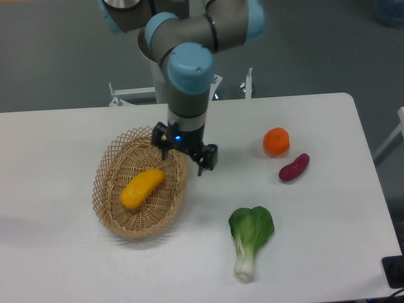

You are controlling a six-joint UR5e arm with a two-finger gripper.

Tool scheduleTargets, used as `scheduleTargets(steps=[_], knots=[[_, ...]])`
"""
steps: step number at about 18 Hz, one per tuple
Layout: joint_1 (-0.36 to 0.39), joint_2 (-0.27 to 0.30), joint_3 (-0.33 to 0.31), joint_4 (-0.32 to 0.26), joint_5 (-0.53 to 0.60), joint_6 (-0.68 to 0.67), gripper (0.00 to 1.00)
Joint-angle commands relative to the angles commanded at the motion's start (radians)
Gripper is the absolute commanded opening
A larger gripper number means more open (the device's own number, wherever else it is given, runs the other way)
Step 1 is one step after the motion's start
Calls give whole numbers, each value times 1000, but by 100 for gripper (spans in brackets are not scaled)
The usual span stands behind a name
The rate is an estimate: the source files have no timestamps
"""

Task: Pick up the mango from the basket
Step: 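Move the open gripper over the wicker basket above the yellow mango, then lower the gripper onto the yellow mango and close on it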

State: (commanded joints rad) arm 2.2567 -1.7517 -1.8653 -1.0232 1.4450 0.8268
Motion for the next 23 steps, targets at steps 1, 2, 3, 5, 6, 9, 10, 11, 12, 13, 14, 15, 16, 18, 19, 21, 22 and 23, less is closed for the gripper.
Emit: scheduleTargets(steps=[1,2,3,5,6,9,10,11,12,13,14,15,16,18,19,21,22,23], knots=[[-20,-20,0,11,2,2,100],[-35,-35,-2,20,5,-3,100],[-45,-51,-2,32,6,-6,100],[-68,-77,-2,63,8,-8,100],[-80,-83,-2,69,14,-9,100],[-100,-106,-8,87,31,-12,100],[-104,-115,-12,92,34,-11,100],[-115,-124,-26,97,38,-11,100],[-120,-126,-43,113,52,-11,100],[-123,-127,-52,141,70,-12,100],[-126,-129,-57,161,74,-12,100],[-132,-137,-57,170,77,-12,100],[-138,-149,-58,173,77,-14,100],[-138,-150,-58,175,75,-35,100],[-138,-150,-58,179,75,-43,100],[-138,-158,-60,192,77,-47,100],[-140,-161,-60,196,77,-58,100],[-138,-163,-60,202,77,-67,100]])
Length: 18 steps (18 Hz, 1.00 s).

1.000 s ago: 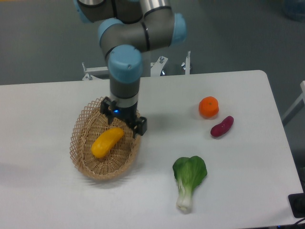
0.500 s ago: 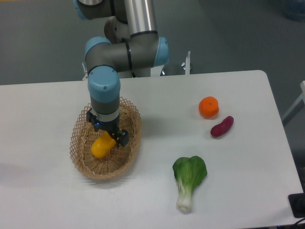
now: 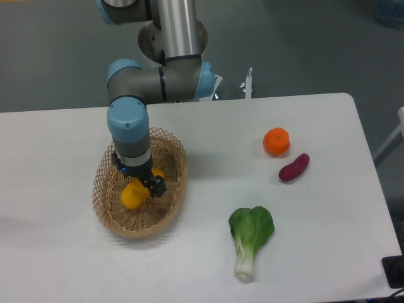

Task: Pick up the mango from the basket
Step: 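Lower the gripper onto the yellow mango and close on it, then lift the mango out of the basket toward the orange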

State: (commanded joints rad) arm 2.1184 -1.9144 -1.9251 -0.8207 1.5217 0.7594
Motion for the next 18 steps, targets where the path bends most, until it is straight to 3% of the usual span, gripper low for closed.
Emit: scheduleTargets(steps=[1,4,8,18], knots=[[-2,0,0,8,2,-5,99],[-2,-5,2,20,2,-37,70],[-2,0,6,20,2,-38,48],[11,41,46,12,5,-26,44]])
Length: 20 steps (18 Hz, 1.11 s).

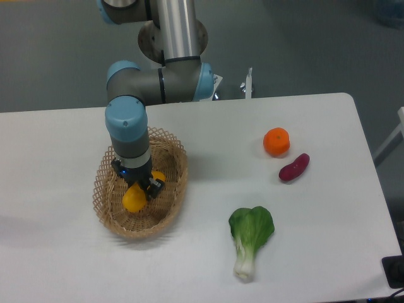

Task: Pick up the mango from the basket
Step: 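Lift the mango out of the basket toward the orange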

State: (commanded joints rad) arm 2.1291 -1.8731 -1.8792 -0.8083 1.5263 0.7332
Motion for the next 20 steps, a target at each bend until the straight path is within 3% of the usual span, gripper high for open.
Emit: scheduleTargets(steps=[6,8,15,18,20], knots=[[139,58,72,-37,-5,69,44],[190,61,118,-90,-6,107,44],[365,81,301,-360,-31,325,44],[414,81,342,-420,-32,405,44],[442,81,350,-427,-32,463,44]])
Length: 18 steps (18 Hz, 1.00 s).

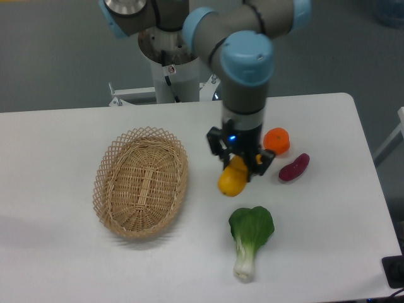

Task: Pick up the mango from the basket

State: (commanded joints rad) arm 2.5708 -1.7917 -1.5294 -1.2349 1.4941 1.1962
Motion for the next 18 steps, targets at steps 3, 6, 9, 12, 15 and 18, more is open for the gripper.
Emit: scheduleTargets(steps=[3,6,9,12,15,18], knots=[[48,-2,0,0,0,86,44],[71,-5,2,2,0,128,44],[97,-6,0,2,0,164,44],[104,-11,2,6,2,177,44],[111,-12,0,9,2,178,44],[111,-12,0,11,0,178,44]])
